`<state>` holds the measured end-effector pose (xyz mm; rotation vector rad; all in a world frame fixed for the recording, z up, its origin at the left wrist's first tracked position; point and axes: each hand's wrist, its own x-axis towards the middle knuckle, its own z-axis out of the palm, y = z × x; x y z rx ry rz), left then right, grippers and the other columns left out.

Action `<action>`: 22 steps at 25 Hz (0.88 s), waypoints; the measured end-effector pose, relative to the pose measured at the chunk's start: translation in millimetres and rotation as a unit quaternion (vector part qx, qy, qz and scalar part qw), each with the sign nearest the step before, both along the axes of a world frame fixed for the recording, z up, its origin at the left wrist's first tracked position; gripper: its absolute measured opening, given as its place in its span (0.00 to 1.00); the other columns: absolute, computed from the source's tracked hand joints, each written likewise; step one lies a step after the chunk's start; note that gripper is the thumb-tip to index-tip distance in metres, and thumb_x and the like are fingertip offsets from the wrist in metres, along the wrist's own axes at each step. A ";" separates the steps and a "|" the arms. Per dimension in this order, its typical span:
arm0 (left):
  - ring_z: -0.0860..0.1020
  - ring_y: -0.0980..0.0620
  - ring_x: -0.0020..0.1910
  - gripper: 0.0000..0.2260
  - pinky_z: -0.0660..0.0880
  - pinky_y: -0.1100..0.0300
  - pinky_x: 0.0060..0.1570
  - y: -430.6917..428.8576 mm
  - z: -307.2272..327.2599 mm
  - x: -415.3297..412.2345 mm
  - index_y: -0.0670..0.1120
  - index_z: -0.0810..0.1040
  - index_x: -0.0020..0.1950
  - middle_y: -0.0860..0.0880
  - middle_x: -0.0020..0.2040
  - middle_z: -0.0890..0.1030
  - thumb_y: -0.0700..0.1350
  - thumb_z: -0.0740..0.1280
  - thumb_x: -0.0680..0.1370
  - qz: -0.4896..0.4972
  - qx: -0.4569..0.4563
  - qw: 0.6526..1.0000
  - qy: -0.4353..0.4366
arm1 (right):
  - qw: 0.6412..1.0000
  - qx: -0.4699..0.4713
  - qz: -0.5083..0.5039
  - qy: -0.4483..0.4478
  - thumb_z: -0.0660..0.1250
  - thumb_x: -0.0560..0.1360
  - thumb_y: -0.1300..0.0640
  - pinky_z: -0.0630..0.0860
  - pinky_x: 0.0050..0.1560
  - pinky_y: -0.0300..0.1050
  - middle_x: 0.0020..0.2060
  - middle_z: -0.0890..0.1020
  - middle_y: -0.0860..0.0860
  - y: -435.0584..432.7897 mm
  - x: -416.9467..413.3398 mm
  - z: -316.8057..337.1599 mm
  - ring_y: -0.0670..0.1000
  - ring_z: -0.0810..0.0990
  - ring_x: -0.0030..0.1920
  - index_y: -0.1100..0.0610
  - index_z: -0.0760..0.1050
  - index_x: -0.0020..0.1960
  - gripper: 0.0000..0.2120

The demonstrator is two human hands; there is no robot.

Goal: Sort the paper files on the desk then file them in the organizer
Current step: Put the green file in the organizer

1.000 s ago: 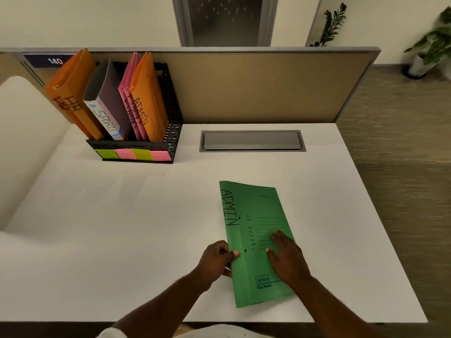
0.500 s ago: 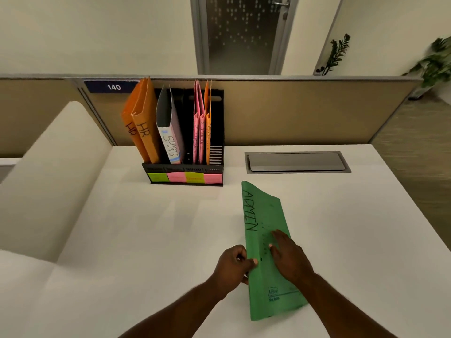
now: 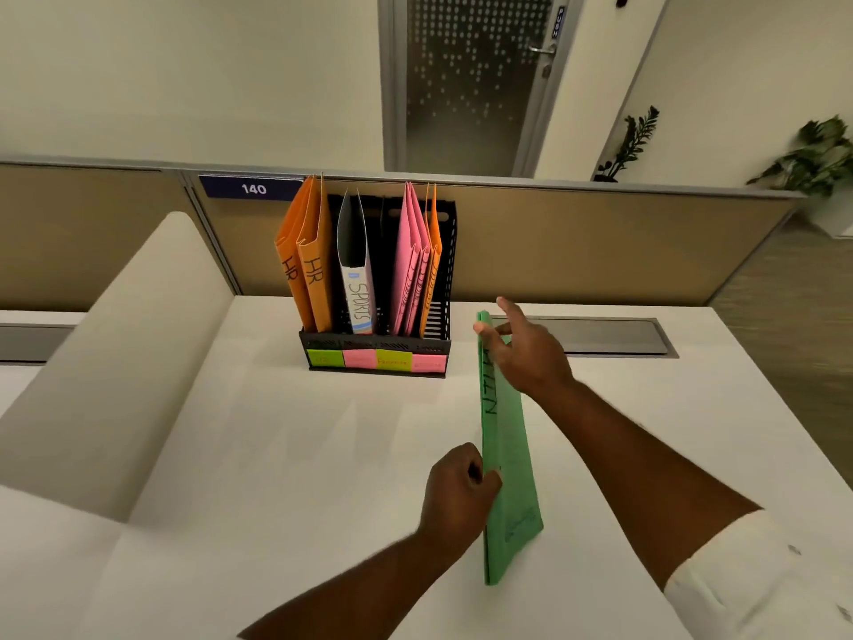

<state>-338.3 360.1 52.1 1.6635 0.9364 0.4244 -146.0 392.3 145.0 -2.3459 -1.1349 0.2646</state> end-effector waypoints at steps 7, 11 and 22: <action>0.73 0.55 0.34 0.11 0.70 0.64 0.34 12.1 41.9 24.1 0.51 0.67 0.44 0.54 0.37 0.75 0.53 0.67 0.77 -0.027 0.191 0.981 0.030 | 0.996 0.045 0.012 -0.071 0.69 0.73 0.53 0.79 0.48 0.45 0.50 0.85 0.52 51.3 20.2 94.4 0.53 0.82 0.46 0.50 0.80 0.61 0.16; 0.80 0.53 0.42 0.17 0.79 0.54 0.44 37.8 64.4 40.0 0.57 0.67 0.58 0.55 0.43 0.79 0.53 0.69 0.74 -0.009 0.150 0.988 0.033 | 0.990 0.094 0.029 -0.101 0.70 0.72 0.58 0.83 0.44 0.50 0.42 0.85 0.52 63.1 18.9 136.3 0.52 0.83 0.40 0.55 0.84 0.49 0.07; 0.81 0.50 0.40 0.38 0.82 0.51 0.43 141.9 112.5 87.8 0.53 0.56 0.78 0.53 0.41 0.79 0.48 0.74 0.73 -0.039 0.229 0.970 0.067 | 0.959 0.231 0.023 -0.163 0.66 0.78 0.57 0.79 0.41 0.40 0.43 0.85 0.50 102.6 26.3 169.6 0.45 0.80 0.39 0.55 0.83 0.51 0.07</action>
